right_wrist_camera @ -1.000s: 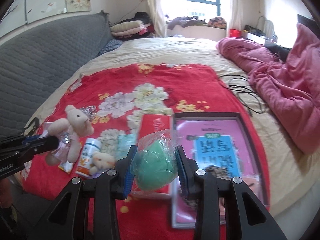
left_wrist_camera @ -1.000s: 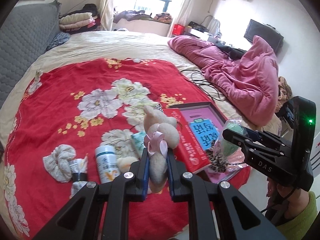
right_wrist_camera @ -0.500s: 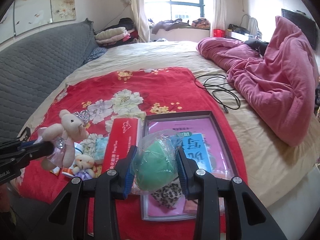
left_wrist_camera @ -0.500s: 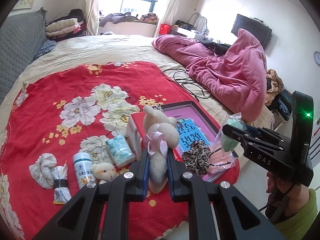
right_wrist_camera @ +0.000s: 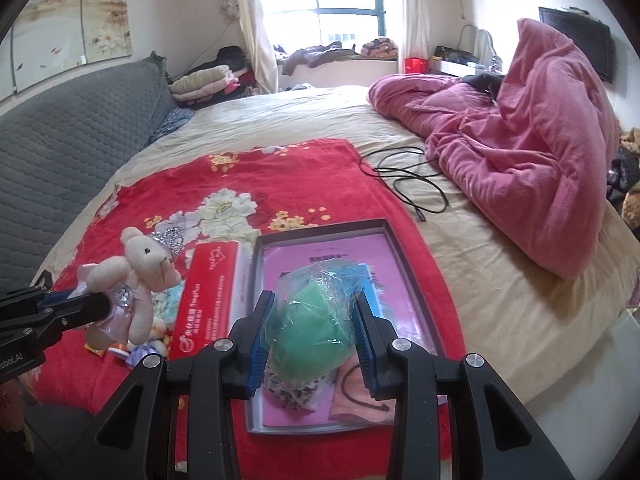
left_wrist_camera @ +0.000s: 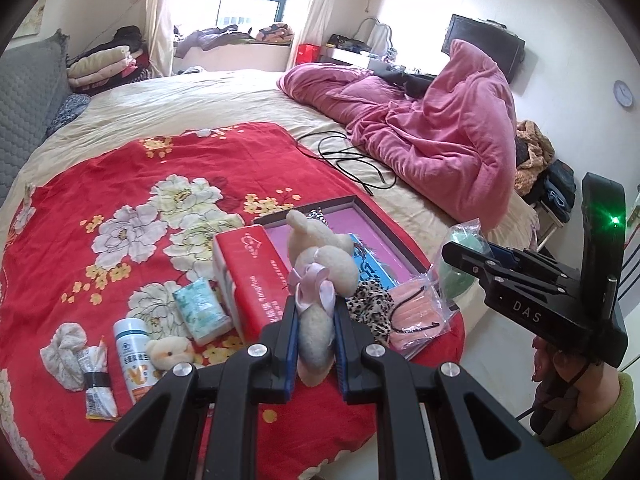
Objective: Organize soft objects
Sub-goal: 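Carry the bunny with left and green ball bag with right over the pink tray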
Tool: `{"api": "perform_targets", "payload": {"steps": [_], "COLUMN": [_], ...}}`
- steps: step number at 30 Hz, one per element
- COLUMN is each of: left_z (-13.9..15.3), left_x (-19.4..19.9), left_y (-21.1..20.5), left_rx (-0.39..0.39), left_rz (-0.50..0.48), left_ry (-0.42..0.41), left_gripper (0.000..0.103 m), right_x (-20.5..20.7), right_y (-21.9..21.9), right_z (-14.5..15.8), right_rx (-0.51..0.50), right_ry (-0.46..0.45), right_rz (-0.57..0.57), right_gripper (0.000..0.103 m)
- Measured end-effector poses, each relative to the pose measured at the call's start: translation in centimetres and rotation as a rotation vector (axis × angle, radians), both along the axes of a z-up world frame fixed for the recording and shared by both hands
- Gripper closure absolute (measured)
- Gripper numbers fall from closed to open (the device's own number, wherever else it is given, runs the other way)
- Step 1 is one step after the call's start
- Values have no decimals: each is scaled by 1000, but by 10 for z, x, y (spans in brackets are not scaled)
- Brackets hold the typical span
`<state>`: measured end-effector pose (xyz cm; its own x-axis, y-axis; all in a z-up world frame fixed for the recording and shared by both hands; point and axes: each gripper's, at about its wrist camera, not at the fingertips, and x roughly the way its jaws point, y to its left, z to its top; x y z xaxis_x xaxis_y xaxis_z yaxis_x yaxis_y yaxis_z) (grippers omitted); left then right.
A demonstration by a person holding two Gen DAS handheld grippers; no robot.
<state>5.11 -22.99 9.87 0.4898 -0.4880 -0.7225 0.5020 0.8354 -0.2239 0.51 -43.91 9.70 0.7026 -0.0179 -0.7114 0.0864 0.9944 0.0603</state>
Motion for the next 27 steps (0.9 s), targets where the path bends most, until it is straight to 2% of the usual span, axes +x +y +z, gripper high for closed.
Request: {"api": "perform_targets", "payload": {"steps": [15,27], "left_z": [-31,-64], "left_x": [-3,4], "left_y": [-49,-78], "left_rx": [30,53], "left_rz": [-72,-108], "left_ry": [52,118], "left_gripper": [87,87], "right_x": [-12,-9], "right_y": [-36,-34], "right_z": [-38,-72], "right_rx": [8,7], "right_ry": [80,144], "right_rz": [-38,11], "right_gripper": [64,64]}}
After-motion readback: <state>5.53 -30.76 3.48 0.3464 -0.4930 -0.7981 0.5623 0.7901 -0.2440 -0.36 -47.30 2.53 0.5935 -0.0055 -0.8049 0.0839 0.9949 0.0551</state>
